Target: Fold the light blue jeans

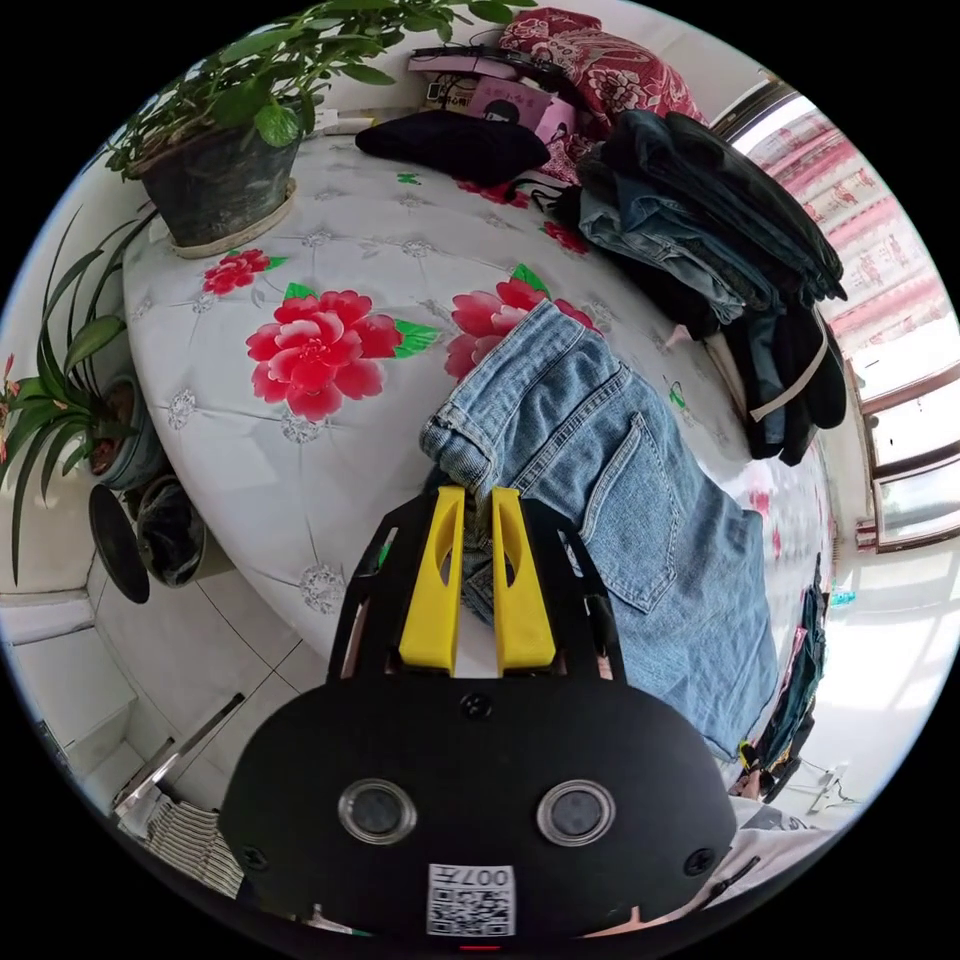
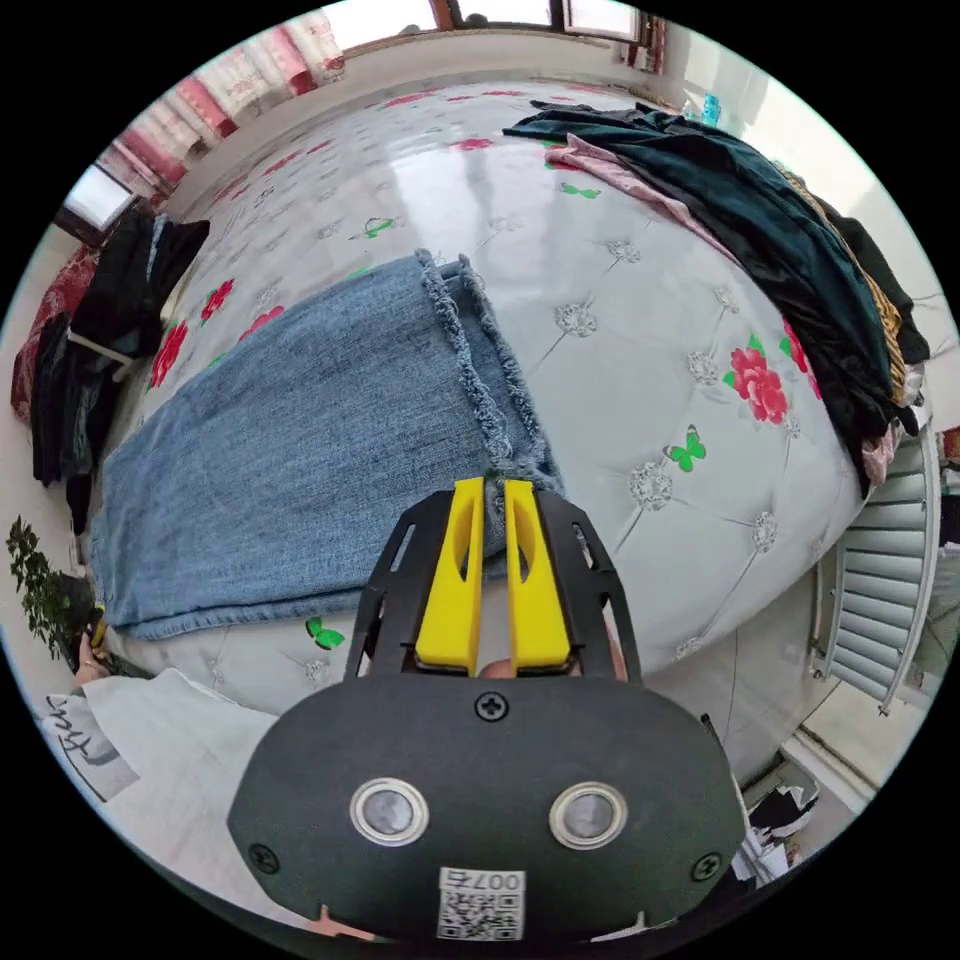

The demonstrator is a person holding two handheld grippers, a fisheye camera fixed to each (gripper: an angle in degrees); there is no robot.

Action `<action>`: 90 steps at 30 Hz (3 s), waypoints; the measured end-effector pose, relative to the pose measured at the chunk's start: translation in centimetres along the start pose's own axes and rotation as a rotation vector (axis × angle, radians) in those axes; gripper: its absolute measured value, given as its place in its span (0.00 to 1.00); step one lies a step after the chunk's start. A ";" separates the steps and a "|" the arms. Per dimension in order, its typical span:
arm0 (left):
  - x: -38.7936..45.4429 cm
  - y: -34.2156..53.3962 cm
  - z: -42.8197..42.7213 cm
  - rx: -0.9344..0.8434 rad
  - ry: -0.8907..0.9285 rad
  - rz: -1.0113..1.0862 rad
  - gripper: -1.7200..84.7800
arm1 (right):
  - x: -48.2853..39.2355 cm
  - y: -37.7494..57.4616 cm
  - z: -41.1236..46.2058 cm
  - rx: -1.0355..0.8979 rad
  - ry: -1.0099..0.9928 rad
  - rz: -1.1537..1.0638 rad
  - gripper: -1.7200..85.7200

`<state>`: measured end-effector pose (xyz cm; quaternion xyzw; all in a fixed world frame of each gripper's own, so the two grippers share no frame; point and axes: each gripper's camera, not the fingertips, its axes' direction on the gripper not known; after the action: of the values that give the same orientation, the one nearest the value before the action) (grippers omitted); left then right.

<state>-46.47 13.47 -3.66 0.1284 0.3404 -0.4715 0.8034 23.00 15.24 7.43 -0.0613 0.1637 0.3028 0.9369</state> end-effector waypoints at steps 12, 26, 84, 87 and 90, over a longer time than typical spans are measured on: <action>-1.4 3.1 3.7 0.016 0.061 0.018 0.08 | 0.8 4.7 -8.7 0.138 0.167 -0.185 0.02; -5.6 9.9 3.6 0.123 0.152 0.085 0.10 | 2.4 1.3 -12.9 0.207 -0.059 -0.073 0.06; 9.0 19.5 32.0 -0.186 -0.078 0.644 0.01 | -34.9 -25.1 -0.6 -0.297 -0.554 -0.594 0.02; 8.7 19.1 31.7 -0.185 -0.080 0.638 0.01 | -33.3 -24.0 -4.1 -0.145 -0.562 -0.627 0.02; 8.8 18.8 31.3 -0.179 -0.099 0.656 0.01 | -30.0 -20.8 -6.5 -0.080 -0.607 -0.648 0.03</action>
<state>-14.42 0.95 11.33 0.1370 0.2814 -0.1621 0.9358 10.57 -19.43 11.98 -0.0539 -0.1581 0.0041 0.9859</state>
